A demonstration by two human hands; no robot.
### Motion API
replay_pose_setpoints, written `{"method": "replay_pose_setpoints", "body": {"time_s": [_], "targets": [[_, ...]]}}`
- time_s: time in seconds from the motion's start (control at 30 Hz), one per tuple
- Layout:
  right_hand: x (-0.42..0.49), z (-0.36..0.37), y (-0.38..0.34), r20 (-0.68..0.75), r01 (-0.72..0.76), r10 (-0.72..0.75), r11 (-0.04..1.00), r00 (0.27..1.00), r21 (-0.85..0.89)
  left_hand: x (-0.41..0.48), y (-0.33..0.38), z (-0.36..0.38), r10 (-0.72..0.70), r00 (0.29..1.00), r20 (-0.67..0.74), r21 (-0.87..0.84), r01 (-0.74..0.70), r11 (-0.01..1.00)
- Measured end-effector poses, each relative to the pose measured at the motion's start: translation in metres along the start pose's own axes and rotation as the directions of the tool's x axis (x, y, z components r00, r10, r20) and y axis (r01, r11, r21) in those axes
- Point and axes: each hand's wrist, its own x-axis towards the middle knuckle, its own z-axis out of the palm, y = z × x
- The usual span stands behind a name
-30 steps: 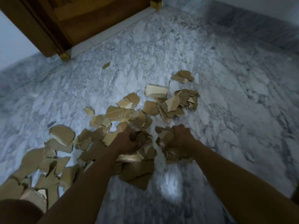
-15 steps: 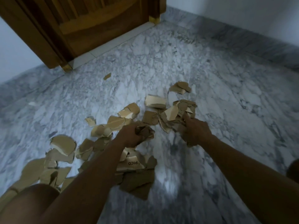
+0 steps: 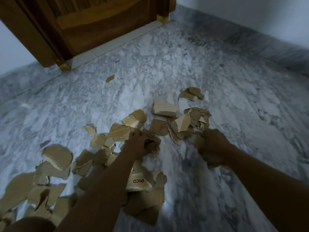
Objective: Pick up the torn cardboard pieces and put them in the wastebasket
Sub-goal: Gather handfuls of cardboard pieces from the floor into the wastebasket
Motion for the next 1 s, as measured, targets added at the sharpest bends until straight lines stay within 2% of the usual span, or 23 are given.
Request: {"method": "replay_pose_setpoints", "body": {"time_s": [0.13,0.23,0.4,0.57,0.7,0.8,0.87,0.93,1.0], "targets": [[0.030,-0.072,-0.041,-0.061,0.087,-0.077,0.979,0.995,0.187,0.000,-0.001,0.005,0.005,1.000,-0.021,0.053,-0.004,0.999],[0.072,-0.090,-0.073,-0.007,0.121,-0.123,0.963,0.992,0.242,0.008,-0.002,0.011,0.005,1.000,-0.012,0.037,-0.005,0.999],[0.147,-0.057,-0.115,-0.069,0.227,-0.218,0.959,0.974,0.170,0.021,-0.007,0.022,0.003,1.000,0.003,0.060,-0.004,0.998],[0.175,-0.019,-0.125,-0.013,0.221,-0.221,0.964,0.975,0.151,0.025,-0.003,0.024,-0.059,0.998,0.024,0.097,0.057,0.994],[0.164,-0.024,-0.120,-0.111,0.425,-0.411,0.886,0.905,0.185,0.017,0.003,0.018,-0.114,0.993,0.027,0.080,0.111,0.991],[0.147,-0.050,-0.097,-0.179,0.523,-0.492,0.776,0.852,0.352,0.008,0.013,0.004,-0.084,0.996,0.001,-0.039,0.084,0.996],[0.147,-0.077,-0.070,-0.211,0.505,-0.460,0.754,0.862,0.420,0.003,0.021,-0.013,-0.085,0.996,0.030,-0.134,0.088,0.987],[0.156,-0.102,-0.037,-0.249,0.434,-0.362,0.817,0.899,0.380,0.006,0.028,-0.034,-0.085,0.992,0.090,-0.155,0.099,0.983],[0.167,-0.121,0.000,-0.282,0.326,-0.240,0.890,0.929,0.317,0.019,0.035,-0.056,-0.169,0.970,0.172,-0.129,0.193,0.973]]}}
